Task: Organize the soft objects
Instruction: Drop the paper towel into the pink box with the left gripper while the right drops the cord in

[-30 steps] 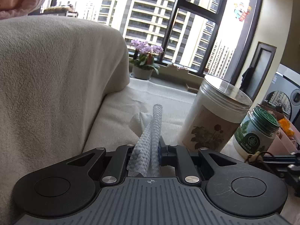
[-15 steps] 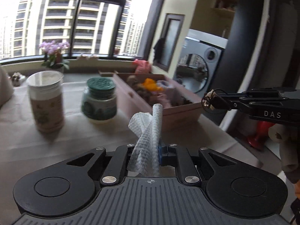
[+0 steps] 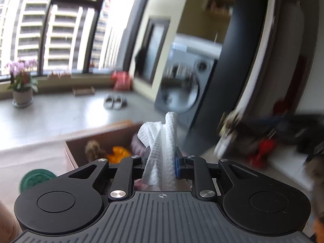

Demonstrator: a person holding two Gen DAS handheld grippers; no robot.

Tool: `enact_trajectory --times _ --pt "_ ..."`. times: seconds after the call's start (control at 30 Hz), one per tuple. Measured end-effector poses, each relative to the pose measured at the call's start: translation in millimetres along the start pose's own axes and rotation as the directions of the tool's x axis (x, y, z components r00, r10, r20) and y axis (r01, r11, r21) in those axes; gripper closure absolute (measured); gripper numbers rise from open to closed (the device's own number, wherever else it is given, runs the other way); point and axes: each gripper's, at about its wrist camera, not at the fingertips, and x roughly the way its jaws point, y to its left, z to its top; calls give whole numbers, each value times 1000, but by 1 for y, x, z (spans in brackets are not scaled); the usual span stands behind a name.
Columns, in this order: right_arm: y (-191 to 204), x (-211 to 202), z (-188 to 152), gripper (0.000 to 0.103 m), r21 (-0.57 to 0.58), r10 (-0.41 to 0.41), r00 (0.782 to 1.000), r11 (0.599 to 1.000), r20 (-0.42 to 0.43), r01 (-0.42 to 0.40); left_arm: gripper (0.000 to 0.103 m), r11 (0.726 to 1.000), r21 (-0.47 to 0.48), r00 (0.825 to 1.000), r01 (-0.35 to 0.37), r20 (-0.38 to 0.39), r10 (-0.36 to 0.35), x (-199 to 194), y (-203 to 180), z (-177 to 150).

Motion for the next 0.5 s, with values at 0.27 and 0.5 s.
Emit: enact_trajectory --times 0.27,0.5 --pt "-23 97 8 92 21 5 988 1000 -157 -2 78 989 124 987 -84 -123 99 71 17 -27" --pt "-34 211 -14 92 259 222 902 957 -371 -129 78 967 218 979 -131 -127 161 70 9 -29"
